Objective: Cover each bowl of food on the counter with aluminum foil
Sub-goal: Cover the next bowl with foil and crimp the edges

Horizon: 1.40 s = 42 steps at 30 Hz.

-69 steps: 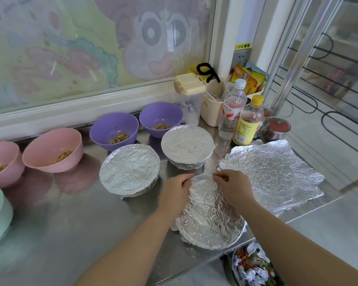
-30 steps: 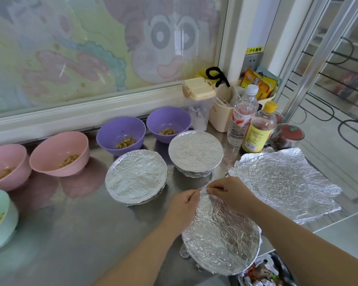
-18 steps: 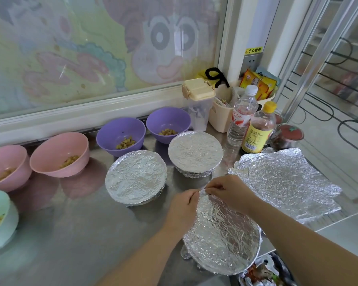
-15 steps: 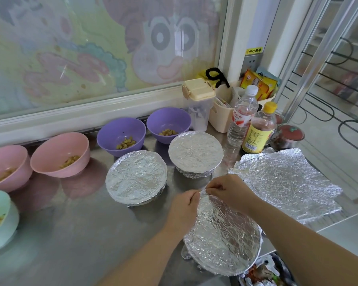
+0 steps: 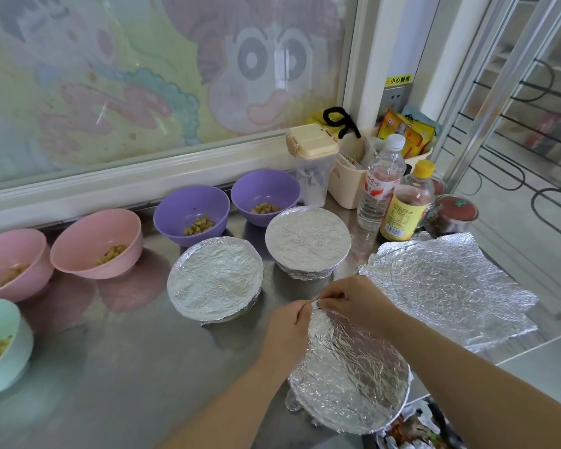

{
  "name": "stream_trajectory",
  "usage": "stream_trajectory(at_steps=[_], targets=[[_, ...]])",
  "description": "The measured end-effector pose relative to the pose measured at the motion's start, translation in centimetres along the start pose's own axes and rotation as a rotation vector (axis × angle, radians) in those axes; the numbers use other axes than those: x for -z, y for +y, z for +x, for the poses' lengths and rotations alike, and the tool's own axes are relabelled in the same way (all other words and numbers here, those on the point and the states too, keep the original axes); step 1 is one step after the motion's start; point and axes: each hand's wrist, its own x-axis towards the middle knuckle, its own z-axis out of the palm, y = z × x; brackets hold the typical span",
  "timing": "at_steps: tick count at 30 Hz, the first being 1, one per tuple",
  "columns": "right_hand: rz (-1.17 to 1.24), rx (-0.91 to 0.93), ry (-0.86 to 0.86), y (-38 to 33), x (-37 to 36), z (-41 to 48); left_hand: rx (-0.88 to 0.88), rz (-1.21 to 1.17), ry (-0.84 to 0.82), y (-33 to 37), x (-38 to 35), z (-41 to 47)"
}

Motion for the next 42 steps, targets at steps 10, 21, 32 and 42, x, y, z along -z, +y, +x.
stream_trajectory(at_steps=[10, 21, 32, 42], targets=[[0.122, -0.222, 0.127, 1.6, 0.2, -2.1, 0.146, -0.17, 0.075, 0.6, 0.8, -1.9], [0.0, -0.133, 0.086, 1.2, -0.5, -1.5, 0.076, -0.073, 0.003, -0.6, 0.3, -0.6], [-0.078, -0.077, -0.217, -0.3, 0.2, 0.6, 0.092, 0.016, -0.011, 0.6, 0.5, -1.3], [0.0, -0.051, -0.162, -0.6, 0.7, 0.8, 0.131, -0.028, 0.107, 0.3, 1.0, -1.5]])
